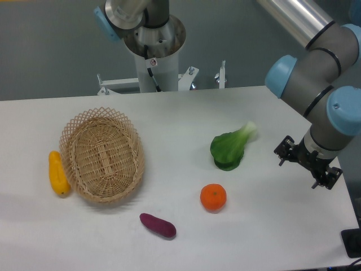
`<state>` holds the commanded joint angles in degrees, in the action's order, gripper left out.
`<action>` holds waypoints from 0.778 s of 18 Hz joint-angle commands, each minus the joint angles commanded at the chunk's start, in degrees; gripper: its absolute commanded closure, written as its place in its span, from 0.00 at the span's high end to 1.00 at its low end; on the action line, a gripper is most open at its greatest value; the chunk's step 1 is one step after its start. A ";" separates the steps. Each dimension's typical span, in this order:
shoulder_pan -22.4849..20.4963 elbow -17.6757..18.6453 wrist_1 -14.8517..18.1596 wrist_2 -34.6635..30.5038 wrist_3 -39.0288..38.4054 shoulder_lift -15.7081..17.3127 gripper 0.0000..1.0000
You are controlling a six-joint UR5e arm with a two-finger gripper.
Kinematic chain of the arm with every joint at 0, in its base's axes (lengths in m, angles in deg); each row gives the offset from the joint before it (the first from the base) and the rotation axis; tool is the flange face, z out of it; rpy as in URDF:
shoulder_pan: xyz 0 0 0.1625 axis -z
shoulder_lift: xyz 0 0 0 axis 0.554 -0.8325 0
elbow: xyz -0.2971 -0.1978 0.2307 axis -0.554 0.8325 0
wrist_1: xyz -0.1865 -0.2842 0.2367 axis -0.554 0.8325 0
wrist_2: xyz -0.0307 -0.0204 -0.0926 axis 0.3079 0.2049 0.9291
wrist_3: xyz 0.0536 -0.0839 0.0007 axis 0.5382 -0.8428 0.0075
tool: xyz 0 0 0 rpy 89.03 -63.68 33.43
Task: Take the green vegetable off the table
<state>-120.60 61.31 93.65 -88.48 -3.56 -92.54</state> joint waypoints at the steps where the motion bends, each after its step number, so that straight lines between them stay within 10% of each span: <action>1: 0.00 0.00 0.09 0.00 0.00 0.00 1.00; 14: 0.97 4.64 0.88 0.53 -0.79 3.68 1.00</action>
<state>-119.64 65.96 94.52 -87.96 -4.35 -88.86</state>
